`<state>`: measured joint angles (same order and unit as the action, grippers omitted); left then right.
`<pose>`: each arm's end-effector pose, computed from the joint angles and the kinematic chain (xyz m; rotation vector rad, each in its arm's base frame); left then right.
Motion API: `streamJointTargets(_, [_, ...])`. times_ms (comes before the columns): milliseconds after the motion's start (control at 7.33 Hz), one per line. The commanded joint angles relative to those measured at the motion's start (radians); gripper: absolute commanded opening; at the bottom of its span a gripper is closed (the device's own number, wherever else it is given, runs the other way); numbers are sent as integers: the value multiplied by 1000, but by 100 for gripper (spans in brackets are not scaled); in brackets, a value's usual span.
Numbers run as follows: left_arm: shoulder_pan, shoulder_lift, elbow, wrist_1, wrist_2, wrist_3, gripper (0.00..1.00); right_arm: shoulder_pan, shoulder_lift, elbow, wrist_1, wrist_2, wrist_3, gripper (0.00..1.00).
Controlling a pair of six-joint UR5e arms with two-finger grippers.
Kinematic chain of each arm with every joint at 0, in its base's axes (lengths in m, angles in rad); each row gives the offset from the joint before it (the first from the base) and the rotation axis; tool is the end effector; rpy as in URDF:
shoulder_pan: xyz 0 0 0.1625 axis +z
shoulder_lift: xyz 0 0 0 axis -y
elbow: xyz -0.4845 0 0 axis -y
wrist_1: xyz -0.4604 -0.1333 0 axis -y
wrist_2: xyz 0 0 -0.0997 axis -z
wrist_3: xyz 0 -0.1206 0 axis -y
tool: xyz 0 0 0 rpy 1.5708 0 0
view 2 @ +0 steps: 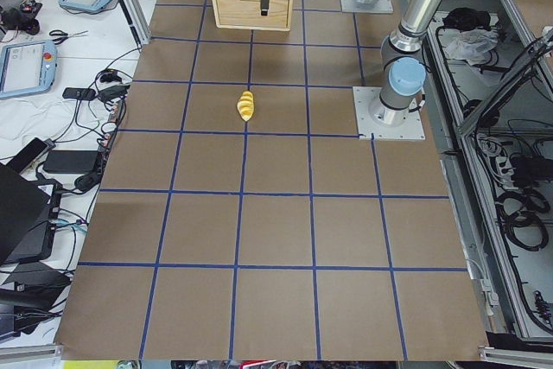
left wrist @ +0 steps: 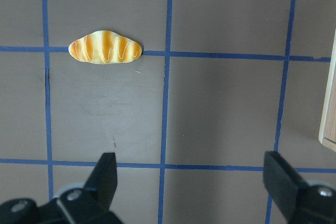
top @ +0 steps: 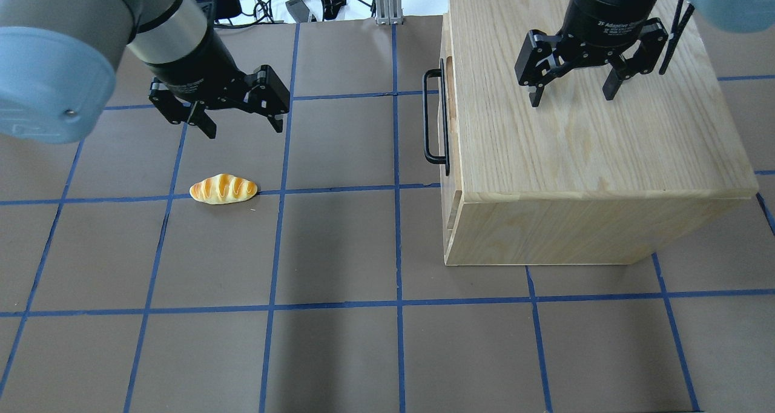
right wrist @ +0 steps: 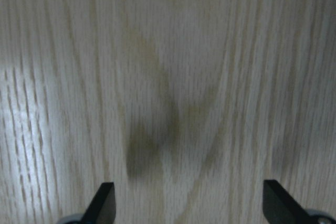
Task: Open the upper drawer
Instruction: 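Move the left gripper toward the black drawer handle on the cabinet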
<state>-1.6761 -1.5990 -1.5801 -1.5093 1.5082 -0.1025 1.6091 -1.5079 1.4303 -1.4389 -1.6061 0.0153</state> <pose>-0.2006 -0.5583 0.5116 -0.0055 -3.0767 0.0267 0.1513 -0.5771 0.5560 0.0372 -3.1035 -0.0828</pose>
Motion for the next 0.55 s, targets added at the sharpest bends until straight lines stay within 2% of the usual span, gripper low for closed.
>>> streamJointTargets(0, [-126, -108, 29, 79, -41, -96, 100, 0, 0, 1, 0, 0, 0, 100])
streamJointTargets(136, [-160, -149, 40, 148, -121, -100, 100, 0, 0, -1, 0, 0, 0, 100])
streamJointTargets(409, [-217, -211, 67, 225, -202, -103, 100, 0, 0, 1, 0, 0, 0, 100])
